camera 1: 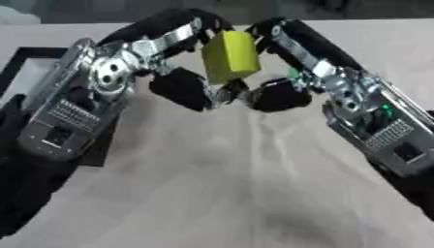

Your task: Pick up the objects with one hand, pass them to the other hand, and then place them into the box on the other side of the table.

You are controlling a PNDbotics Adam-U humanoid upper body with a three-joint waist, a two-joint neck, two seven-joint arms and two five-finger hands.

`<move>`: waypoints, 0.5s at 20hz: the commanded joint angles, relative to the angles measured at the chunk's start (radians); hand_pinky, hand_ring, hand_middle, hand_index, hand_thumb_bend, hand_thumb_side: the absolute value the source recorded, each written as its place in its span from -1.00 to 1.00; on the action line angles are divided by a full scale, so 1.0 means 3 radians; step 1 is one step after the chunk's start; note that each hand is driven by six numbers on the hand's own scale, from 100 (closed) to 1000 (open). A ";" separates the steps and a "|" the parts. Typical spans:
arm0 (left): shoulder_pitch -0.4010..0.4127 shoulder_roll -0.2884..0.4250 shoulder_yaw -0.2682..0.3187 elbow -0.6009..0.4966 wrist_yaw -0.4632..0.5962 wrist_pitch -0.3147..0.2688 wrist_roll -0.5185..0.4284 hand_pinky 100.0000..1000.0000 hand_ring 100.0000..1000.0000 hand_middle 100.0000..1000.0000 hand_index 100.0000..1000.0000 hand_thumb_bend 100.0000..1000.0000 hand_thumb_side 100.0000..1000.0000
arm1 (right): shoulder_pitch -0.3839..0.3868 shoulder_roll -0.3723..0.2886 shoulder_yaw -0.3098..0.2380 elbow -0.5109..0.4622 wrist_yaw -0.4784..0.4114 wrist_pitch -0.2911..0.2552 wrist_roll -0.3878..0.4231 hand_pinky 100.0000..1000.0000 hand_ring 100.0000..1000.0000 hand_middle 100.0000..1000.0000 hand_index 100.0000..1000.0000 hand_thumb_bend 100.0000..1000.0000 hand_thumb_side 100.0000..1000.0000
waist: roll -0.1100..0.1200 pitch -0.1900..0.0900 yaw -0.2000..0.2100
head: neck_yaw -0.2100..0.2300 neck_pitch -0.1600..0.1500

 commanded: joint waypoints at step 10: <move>-0.0079 -0.0004 0.0001 -0.0065 0.0094 0.0142 0.0292 0.38 0.40 0.33 0.44 -1.00 -0.68 | -0.0021 -0.0056 -0.0053 -0.0082 -0.0014 -0.0008 0.0031 0.60 0.47 0.39 0.11 -1.00 -1.00 | 0.0042 -0.0141 0.0003 | 0.0005 -0.0031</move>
